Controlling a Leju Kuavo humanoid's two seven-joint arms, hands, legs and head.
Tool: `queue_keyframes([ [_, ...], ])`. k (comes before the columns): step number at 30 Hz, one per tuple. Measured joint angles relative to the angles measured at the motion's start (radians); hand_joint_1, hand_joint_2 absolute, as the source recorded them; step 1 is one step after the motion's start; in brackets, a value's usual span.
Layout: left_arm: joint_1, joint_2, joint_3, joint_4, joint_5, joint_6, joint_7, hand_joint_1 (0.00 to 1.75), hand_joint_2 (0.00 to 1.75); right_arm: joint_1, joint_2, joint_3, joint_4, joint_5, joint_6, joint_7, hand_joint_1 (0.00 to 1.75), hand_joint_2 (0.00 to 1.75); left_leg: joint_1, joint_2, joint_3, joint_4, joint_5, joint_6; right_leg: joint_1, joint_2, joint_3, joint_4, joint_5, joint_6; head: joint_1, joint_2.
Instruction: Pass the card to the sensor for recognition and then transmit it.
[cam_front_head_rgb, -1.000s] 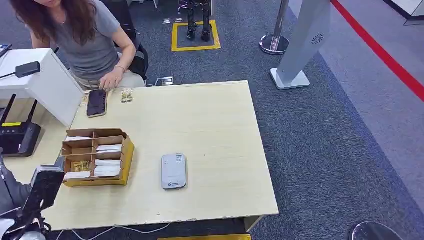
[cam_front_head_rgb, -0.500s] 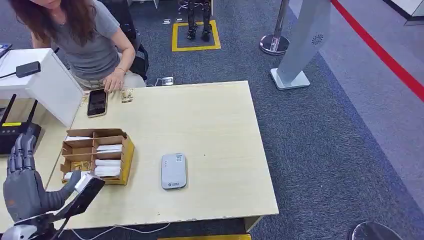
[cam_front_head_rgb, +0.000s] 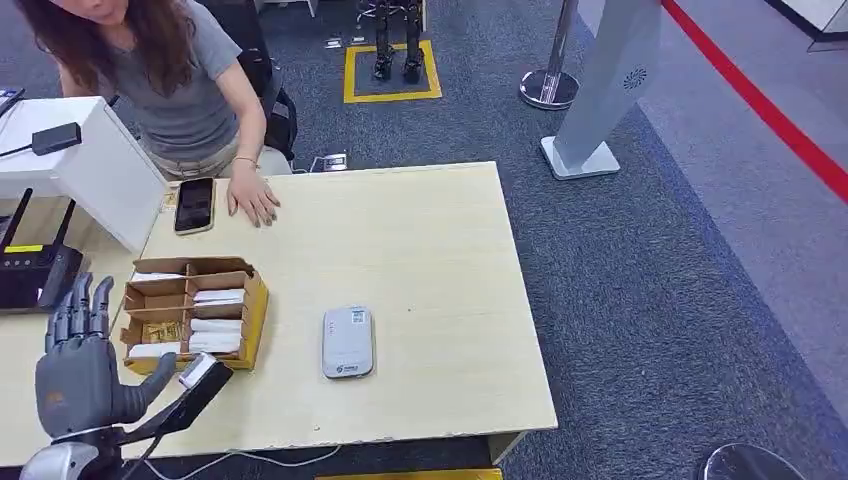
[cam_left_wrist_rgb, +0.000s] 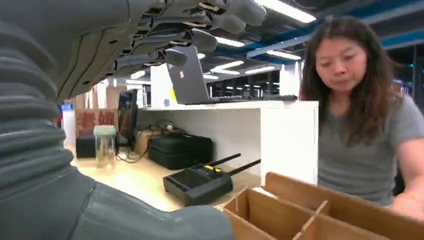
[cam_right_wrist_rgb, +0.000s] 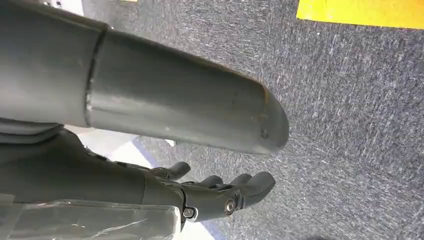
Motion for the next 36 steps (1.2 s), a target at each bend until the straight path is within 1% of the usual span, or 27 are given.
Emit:
queue_keyframes([
  [4, -0.008, 0.023, -0.022, 0.022, -0.054, -0.035, 0.036, 0.00, 1.75, -0.001, 0.001, -0.007, 0.000, 0.000, 0.000, 0.001, 0.00, 0.00, 0.000, 0.000, 0.000, 0.000, 0.000, 0.000, 0.000, 0.000, 0.000, 0.000, 0.000, 0.000, 0.000, 0.000],
  [7, -0.012, 0.043, -0.038, 0.039, -0.071, -0.058, 0.047, 0.00, 1.75, 0.000, 0.002, -0.010, 0.000, 0.000, 0.000, 0.003, 0.00, 0.00, 0.000, 0.000, 0.000, 0.000, 0.000, 0.000, 0.000, 0.000, 0.000, 0.000, 0.000, 0.000, 0.000, 0.000],
  [11, -0.014, 0.059, -0.051, 0.056, -0.075, -0.066, 0.054, 0.00, 1.75, 0.000, 0.003, -0.012, 0.000, 0.000, 0.000, 0.004, 0.00, 0.00, 0.000, 0.000, 0.000, 0.000, 0.000, 0.000, 0.000, 0.000, 0.000, 0.000, 0.000, 0.000, 0.000, 0.000],
  [21, -0.019, 0.076, -0.066, 0.080, -0.077, -0.071, 0.055, 0.00, 1.75, 0.000, 0.003, -0.016, 0.000, 0.000, 0.000, 0.004, 0.00, 0.00, 0.000, 0.000, 0.000, 0.000, 0.000, 0.000, 0.000, 0.000, 0.000, 0.000, 0.000, 0.000, 0.000, 0.000],
  [26, -0.024, 0.087, -0.071, 0.093, -0.073, -0.084, 0.058, 0.00, 1.75, -0.001, 0.003, -0.024, 0.000, 0.002, -0.001, 0.003, 0.00, 0.00, 0.000, 0.000, 0.000, 0.000, 0.000, 0.000, 0.000, 0.000, 0.000, 0.000, 0.000, 0.000, 0.000, 0.000],
  [30, -0.025, 0.093, -0.076, 0.097, -0.075, -0.103, 0.076, 0.00, 1.75, -0.001, 0.003, -0.030, 0.000, 0.007, -0.003, -0.002, 0.00, 0.00, 0.000, 0.000, 0.000, 0.000, 0.000, 0.000, 0.000, 0.000, 0.000, 0.000, 0.000, 0.000, 0.000, 0.000],
  [36, -0.026, 0.107, -0.083, 0.106, -0.078, -0.116, 0.085, 0.00, 1.75, -0.003, 0.003, -0.035, 0.000, 0.014, -0.005, -0.011, 0.00, 0.00, 0.000, 0.000, 0.000, 0.000, 0.000, 0.000, 0.000, 0.000, 0.000, 0.000, 0.000, 0.000, 0.000, 0.000],
])
